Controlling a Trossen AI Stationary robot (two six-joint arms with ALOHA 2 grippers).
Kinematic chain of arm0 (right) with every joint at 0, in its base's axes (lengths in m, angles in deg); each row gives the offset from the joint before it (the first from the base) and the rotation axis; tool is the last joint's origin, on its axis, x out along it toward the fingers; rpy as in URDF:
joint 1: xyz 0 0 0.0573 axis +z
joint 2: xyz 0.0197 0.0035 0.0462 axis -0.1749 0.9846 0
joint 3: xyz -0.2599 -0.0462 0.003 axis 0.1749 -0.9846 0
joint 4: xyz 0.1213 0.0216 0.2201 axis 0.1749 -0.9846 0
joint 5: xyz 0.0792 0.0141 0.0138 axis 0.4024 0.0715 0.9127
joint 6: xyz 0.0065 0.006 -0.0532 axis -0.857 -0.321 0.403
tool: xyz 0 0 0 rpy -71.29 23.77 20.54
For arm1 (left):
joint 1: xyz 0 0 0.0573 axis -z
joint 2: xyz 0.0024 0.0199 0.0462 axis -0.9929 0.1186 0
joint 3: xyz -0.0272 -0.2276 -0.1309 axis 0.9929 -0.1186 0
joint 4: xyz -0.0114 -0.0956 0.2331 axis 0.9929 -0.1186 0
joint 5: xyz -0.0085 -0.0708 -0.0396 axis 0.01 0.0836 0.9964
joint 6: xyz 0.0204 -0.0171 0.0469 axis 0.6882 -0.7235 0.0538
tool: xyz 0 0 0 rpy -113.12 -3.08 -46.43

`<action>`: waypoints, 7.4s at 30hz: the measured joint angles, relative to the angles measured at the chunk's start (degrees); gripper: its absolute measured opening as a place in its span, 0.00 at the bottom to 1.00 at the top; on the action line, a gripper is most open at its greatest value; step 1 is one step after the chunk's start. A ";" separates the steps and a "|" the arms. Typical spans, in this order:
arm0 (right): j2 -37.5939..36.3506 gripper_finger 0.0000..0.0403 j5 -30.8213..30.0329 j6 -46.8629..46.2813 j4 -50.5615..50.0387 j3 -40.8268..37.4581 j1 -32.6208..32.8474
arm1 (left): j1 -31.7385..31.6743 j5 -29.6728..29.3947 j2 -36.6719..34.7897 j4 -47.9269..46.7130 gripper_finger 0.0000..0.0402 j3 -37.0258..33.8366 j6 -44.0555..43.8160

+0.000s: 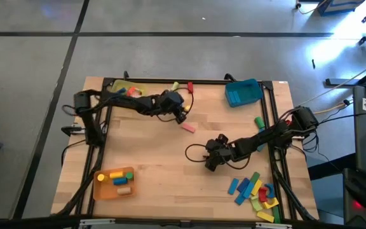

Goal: Sort blocks by size
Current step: Put the blue cylindrical block into the light orange bin, then put the light green cylindrical block into the light orange bin

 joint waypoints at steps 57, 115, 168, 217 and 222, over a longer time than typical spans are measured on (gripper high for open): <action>0.00 0.72 -1.08 25.42 34.43 0.20 -0.04 | 75.60 -0.37 -19.15 -53.67 0.30 0.03 -70.17; -1.66 0.72 -1.76 26.98 32.99 0.20 -0.13 | 45.93 -21.07 -29.64 -44.37 0.49 0.03 -37.21; -8.41 0.72 -18.09 13.31 1.98 0.11 -0.02 | -16.46 0.57 10.73 -0.81 0.49 8.93 -4.08; -8.37 0.72 -14.36 13.11 0.88 0.11 -0.02 | 11.99 -2.09 -17.18 -38.52 0.30 12.70 -7.24; -8.37 0.72 -13.33 13.12 1.06 0.11 -0.02 | 19.92 -2.14 -22.14 -44.60 0.30 12.70 -13.12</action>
